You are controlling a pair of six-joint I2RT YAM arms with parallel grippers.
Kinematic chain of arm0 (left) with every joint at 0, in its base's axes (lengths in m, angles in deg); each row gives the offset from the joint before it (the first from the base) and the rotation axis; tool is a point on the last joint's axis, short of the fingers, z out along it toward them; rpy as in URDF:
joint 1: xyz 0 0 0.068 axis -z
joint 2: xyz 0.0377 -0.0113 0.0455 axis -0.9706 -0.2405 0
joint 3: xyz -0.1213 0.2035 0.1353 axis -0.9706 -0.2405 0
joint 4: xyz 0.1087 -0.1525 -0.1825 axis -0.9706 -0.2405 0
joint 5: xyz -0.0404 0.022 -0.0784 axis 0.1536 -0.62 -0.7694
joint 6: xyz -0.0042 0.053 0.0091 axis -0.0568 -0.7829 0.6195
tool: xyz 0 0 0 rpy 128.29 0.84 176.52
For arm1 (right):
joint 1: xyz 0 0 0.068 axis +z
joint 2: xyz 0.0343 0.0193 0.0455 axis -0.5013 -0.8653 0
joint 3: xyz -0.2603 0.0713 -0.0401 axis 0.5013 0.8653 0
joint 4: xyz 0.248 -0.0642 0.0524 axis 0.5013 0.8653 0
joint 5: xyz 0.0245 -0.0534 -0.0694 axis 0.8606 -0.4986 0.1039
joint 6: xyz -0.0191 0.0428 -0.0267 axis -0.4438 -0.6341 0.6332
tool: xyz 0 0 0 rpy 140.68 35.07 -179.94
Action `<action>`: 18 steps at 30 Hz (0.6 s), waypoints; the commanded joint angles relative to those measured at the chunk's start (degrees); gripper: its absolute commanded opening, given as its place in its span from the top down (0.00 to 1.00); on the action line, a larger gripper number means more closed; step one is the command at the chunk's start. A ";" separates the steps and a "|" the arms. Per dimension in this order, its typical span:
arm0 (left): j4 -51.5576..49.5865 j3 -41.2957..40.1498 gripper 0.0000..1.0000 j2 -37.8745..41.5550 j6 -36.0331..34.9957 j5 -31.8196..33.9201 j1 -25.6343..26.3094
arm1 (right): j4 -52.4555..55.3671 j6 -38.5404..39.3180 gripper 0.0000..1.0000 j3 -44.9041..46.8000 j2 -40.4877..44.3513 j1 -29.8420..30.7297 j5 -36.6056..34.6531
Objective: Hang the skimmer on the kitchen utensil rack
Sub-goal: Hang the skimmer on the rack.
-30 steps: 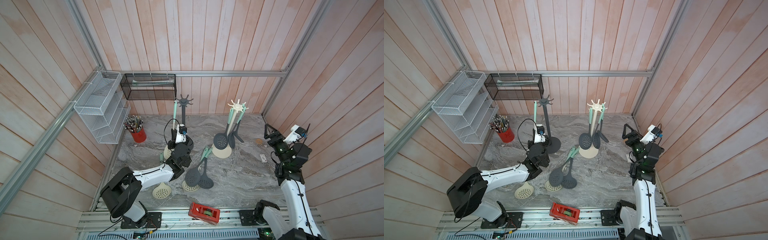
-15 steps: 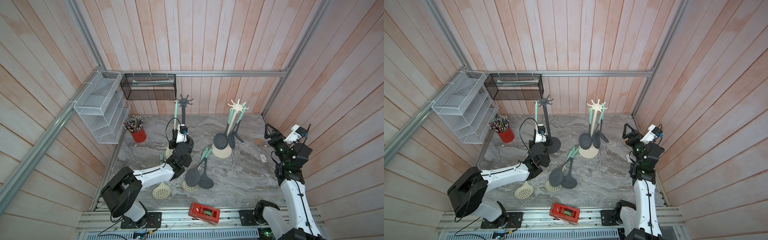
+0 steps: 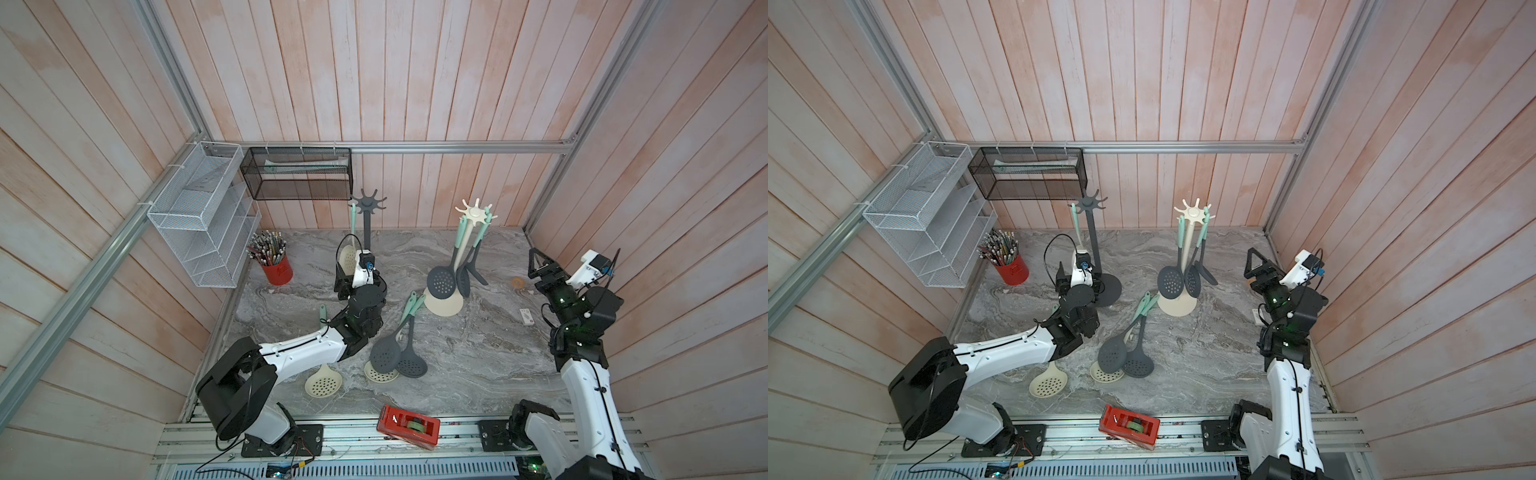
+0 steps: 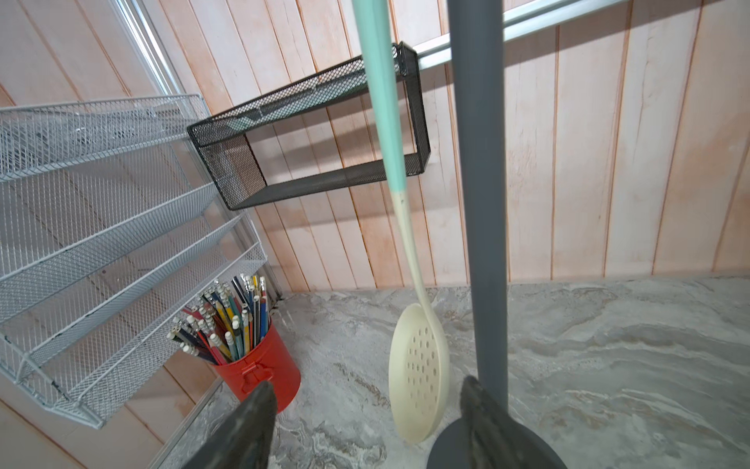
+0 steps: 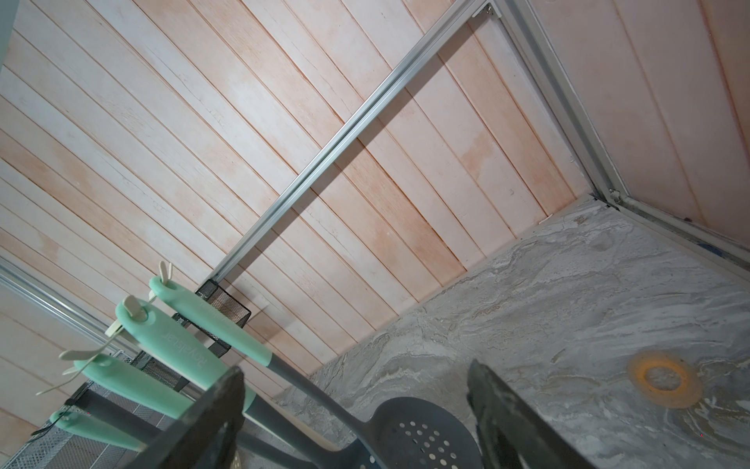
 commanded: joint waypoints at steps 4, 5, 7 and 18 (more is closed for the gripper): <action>-26.79 1.19 0.25 9.12 21.16 -2.91 0.35 | -2.83 -1.23 0.13 0.90 -1.10 -0.44 1.85; -31.10 1.01 0.25 10.29 24.78 -3.65 0.30 | -3.19 -1.35 0.13 1.13 -1.44 -0.42 2.15; -40.80 0.60 0.25 12.19 33.09 -6.11 0.17 | -4.06 -2.02 0.13 1.41 -1.95 -0.37 2.65; -57.32 -7.77 0.27 18.55 53.40 -31.60 -11.16 | -4.45 -1.17 0.12 1.49 -1.74 -0.36 3.63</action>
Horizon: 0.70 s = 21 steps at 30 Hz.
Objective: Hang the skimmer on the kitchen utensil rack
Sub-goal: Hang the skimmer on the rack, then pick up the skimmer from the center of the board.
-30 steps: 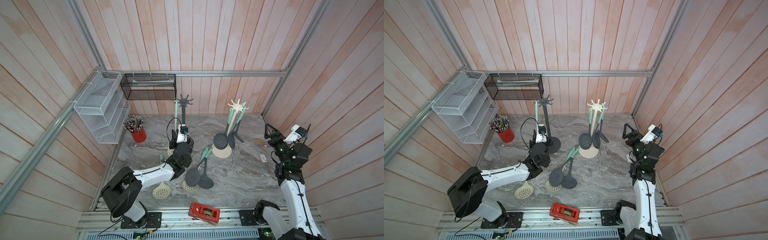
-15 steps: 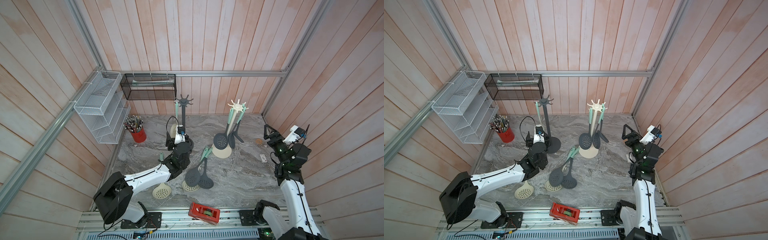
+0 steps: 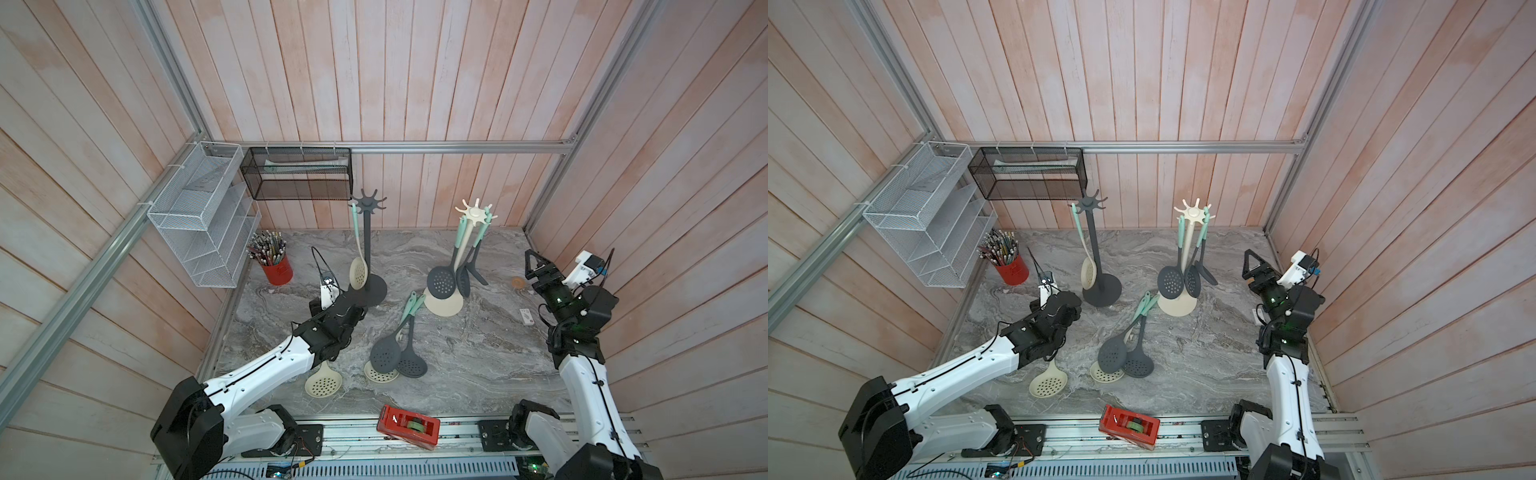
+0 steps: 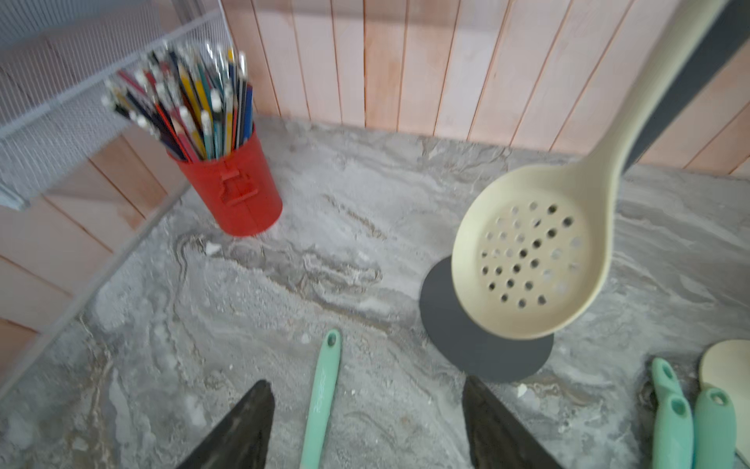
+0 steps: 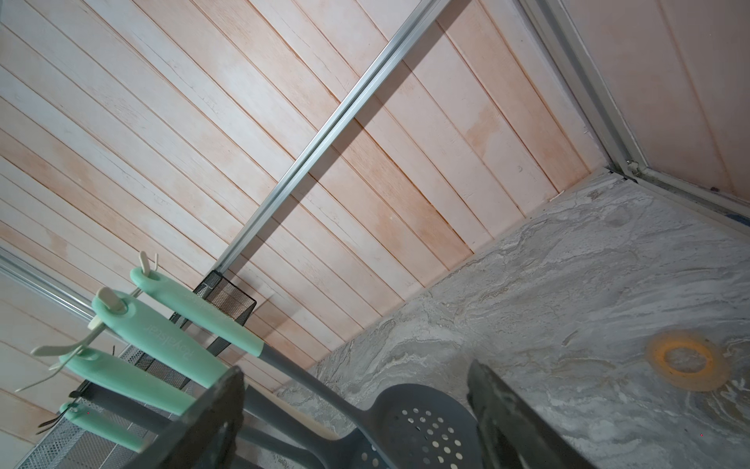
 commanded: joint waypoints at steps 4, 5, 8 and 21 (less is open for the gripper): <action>-5.37 -3.36 0.30 3.33 5.57 -15.69 -5.87 | -1.92 0.56 0.12 0.79 1.09 -0.33 0.98; -5.46 -3.47 0.30 2.74 5.22 -17.62 -6.72 | -2.23 0.37 0.12 0.89 1.05 -0.28 1.13; -6.68 -3.94 0.32 0.59 6.66 -21.41 -8.65 | -3.48 -0.62 0.12 1.35 0.58 -0.33 1.76; -8.25 -5.71 0.43 -6.21 9.95 -24.36 -9.97 | -4.35 -1.16 0.12 0.85 -0.22 -0.35 2.69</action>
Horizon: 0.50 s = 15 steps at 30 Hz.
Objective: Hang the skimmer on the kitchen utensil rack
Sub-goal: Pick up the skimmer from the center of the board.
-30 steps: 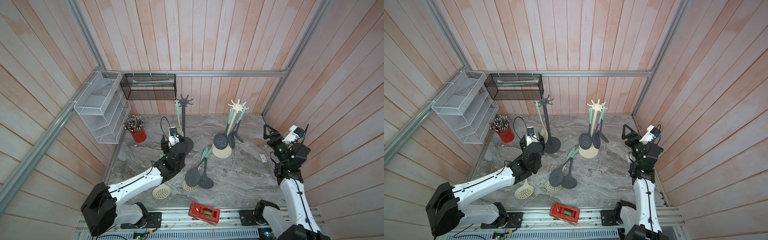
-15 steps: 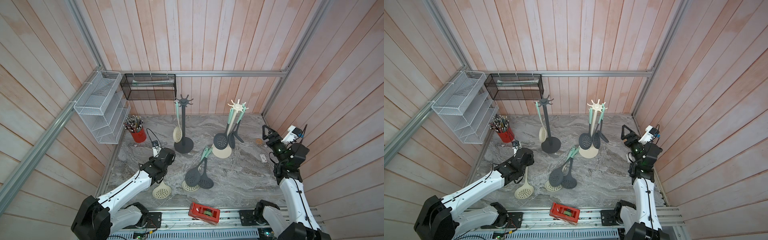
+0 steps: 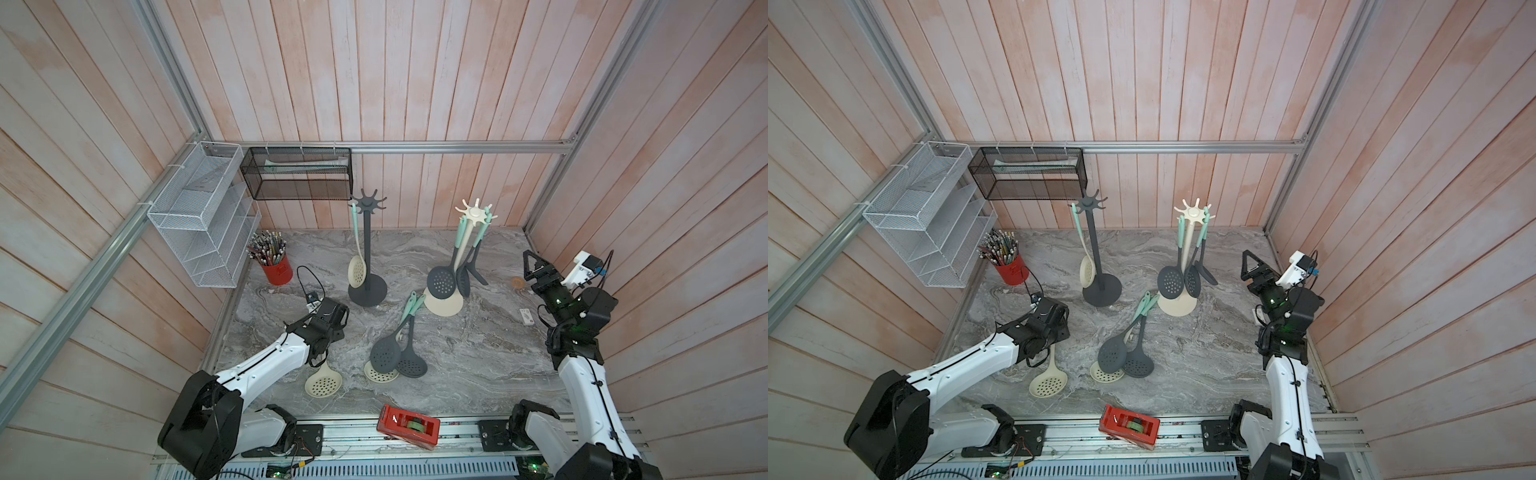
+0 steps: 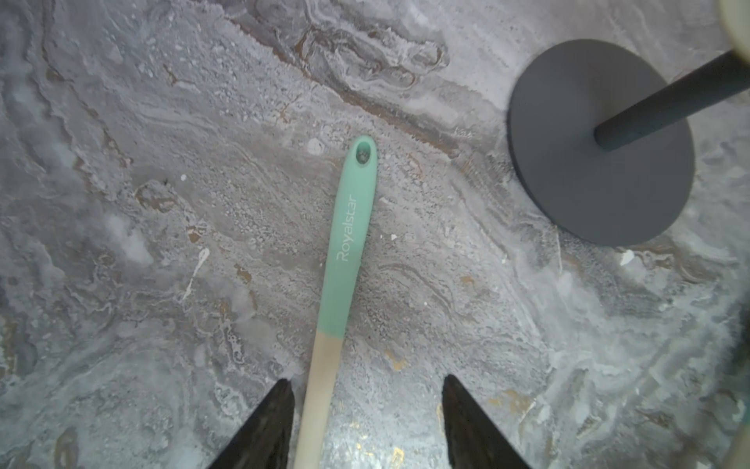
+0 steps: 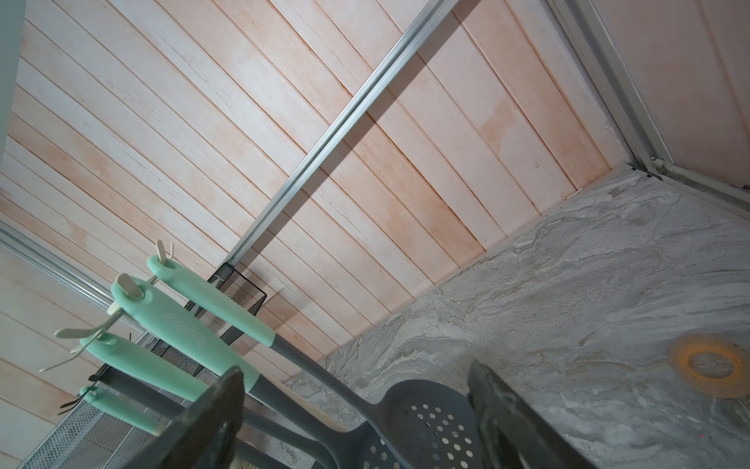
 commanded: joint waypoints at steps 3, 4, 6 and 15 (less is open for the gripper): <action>-1.77 -1.30 0.46 -1.91 1.71 -1.91 -1.99 | -1.82 -0.45 0.12 -0.06 -0.15 -0.29 0.86; -1.82 -1.34 0.46 -2.38 1.67 -2.13 -2.51 | -1.82 -0.49 0.12 -0.14 -0.22 -0.34 0.82; -1.36 -1.91 0.46 -3.17 1.29 -3.48 -3.42 | -1.75 -0.44 0.12 -0.15 -0.33 -0.28 0.87; 0.73 -2.70 0.54 -7.48 1.01 -7.16 -4.23 | -2.39 -1.10 0.12 -0.28 -1.04 -0.26 0.78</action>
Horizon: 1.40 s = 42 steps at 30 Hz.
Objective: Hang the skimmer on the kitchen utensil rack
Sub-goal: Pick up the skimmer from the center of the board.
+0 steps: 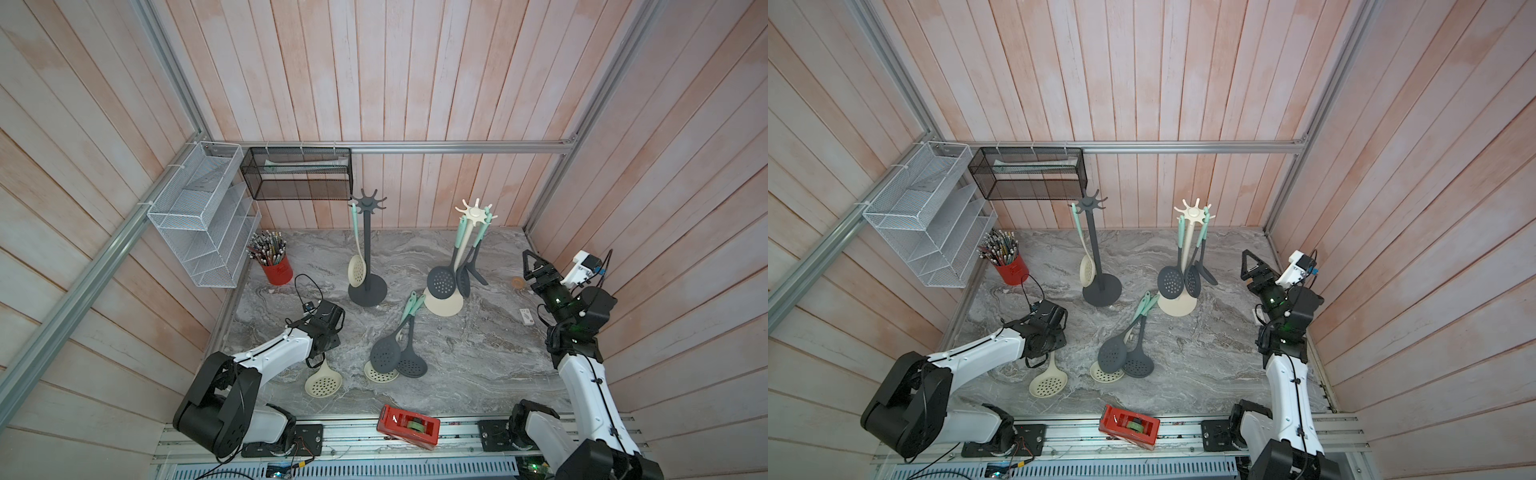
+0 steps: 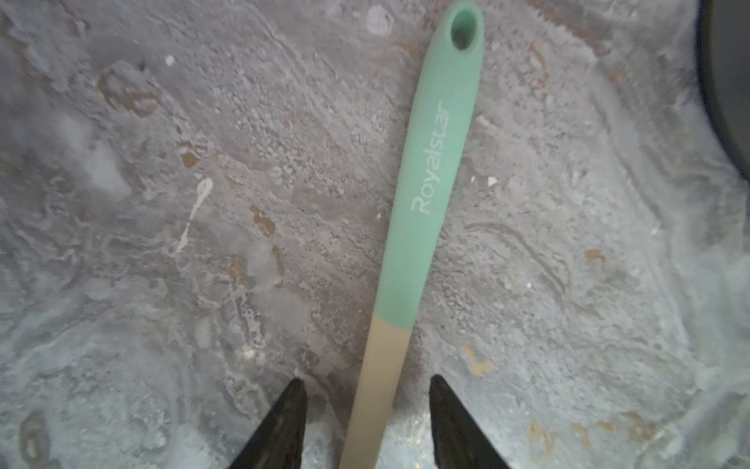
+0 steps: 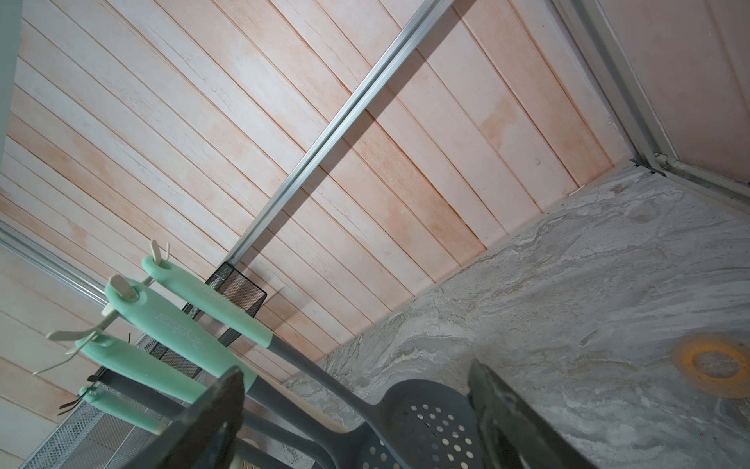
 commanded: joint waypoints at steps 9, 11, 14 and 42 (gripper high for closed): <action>0.12 -1.69 0.83 -0.93 1.81 -0.09 -0.21 | -1.42 -0.84 0.12 -0.47 0.10 -0.28 0.24; -0.41 -1.60 0.88 -0.50 2.05 0.81 -0.28 | -1.39 -0.88 0.12 -0.50 0.00 -0.31 0.37; -1.33 -1.46 0.96 0.08 2.40 1.79 -0.21 | -1.31 -1.08 0.12 -0.74 0.00 -0.26 0.36; -1.87 17.65 1.00 16.71 -12.98 7.43 -0.22 | -1.03 8.47 0.13 -6.62 5.71 9.44 5.67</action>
